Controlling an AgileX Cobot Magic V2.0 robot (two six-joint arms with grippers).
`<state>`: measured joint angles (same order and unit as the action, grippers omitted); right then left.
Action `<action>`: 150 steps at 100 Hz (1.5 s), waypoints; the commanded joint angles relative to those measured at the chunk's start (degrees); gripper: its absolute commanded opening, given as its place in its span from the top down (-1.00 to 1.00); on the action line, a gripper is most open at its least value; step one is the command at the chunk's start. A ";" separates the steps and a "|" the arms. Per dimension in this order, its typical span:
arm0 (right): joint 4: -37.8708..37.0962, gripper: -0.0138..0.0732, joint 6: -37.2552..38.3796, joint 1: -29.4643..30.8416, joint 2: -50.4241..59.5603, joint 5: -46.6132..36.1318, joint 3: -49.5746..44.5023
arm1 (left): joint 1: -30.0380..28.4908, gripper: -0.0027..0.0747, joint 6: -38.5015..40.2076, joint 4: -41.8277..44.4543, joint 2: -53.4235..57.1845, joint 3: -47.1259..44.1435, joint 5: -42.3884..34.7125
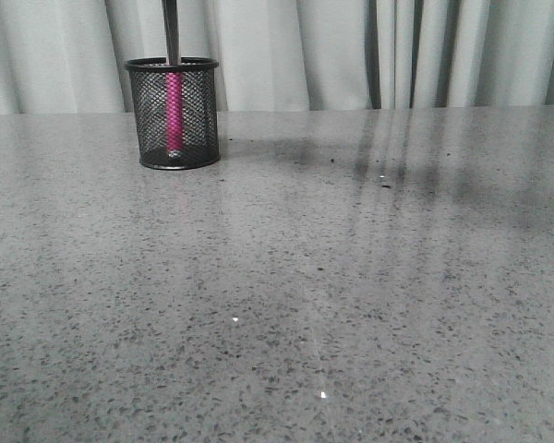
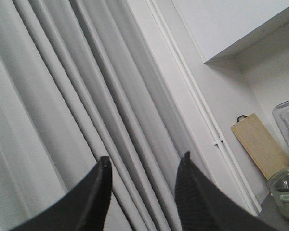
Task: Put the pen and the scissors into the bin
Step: 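Carry the scissors with the right gripper above the mesh cup, then lower the scissors blades-first into the cup and open the right gripper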
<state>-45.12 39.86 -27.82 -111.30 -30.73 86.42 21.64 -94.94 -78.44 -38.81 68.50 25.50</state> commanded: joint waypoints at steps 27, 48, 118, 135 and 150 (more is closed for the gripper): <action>1.89 0.86 -0.23 0.43 0.60 -5.41 2.06 | 0.51 0.20 0.79 -1.39 -0.25 -0.10 -0.77; 1.89 0.86 -0.23 0.43 -0.72 -5.76 2.06 | 0.51 0.20 0.79 -1.39 -0.25 -0.10 -0.64; 1.89 0.66 2.28 0.32 -1.68 -4.19 2.06 | 0.51 0.20 0.79 -1.39 -0.25 -0.10 -0.22; 1.89 0.24 2.28 0.32 -1.68 -3.87 2.06 | 0.51 0.20 0.84 -1.39 -0.25 -0.10 -0.22; 1.89 0.14 2.28 0.32 -1.68 -3.87 2.06 | 0.51 0.20 0.84 -1.39 -0.25 -0.10 -0.22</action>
<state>-45.01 42.11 -27.72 -116.59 -31.25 86.42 21.64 -94.91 -78.09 -38.81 67.12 26.27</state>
